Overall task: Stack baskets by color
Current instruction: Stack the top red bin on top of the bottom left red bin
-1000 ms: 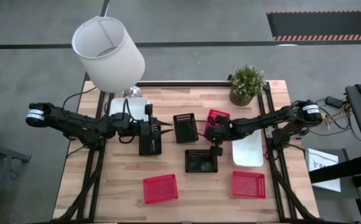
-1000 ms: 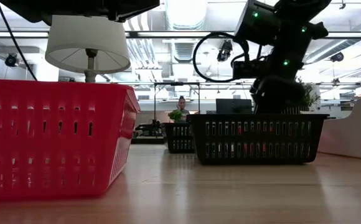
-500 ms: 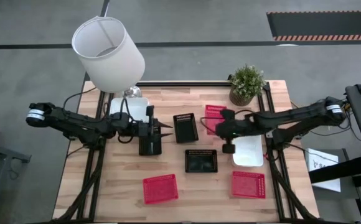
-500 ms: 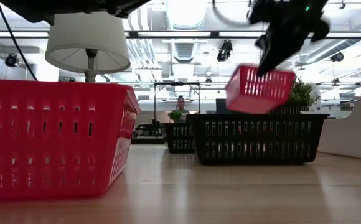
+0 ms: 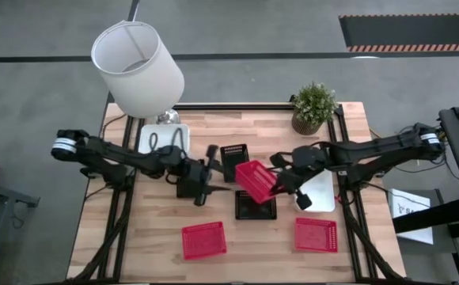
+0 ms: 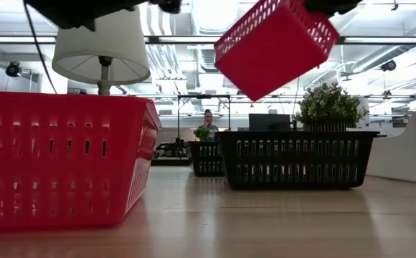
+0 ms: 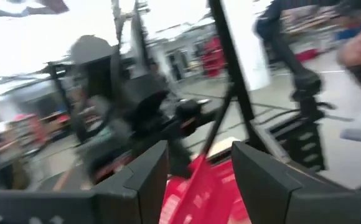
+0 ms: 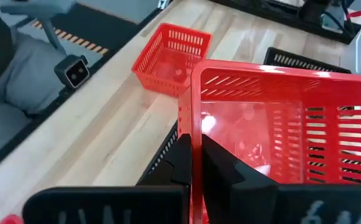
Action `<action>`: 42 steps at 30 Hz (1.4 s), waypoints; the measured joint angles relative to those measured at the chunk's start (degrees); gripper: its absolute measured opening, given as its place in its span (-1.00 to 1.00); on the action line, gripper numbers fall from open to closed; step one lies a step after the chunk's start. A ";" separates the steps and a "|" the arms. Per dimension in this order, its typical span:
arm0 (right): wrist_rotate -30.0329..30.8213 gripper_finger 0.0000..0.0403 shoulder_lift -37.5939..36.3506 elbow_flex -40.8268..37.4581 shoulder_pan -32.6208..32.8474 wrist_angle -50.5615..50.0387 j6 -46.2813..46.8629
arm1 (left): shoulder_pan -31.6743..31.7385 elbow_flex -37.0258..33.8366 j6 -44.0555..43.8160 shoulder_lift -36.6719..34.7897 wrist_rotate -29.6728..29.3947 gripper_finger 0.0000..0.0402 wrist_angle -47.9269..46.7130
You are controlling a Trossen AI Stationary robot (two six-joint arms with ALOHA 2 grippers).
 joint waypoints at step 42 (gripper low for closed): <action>0.86 -0.31 2.32 0.80 -0.87 0.17 1.67 | 3.20 16.29 3.59 12.52 2.45 -0.99 -31.20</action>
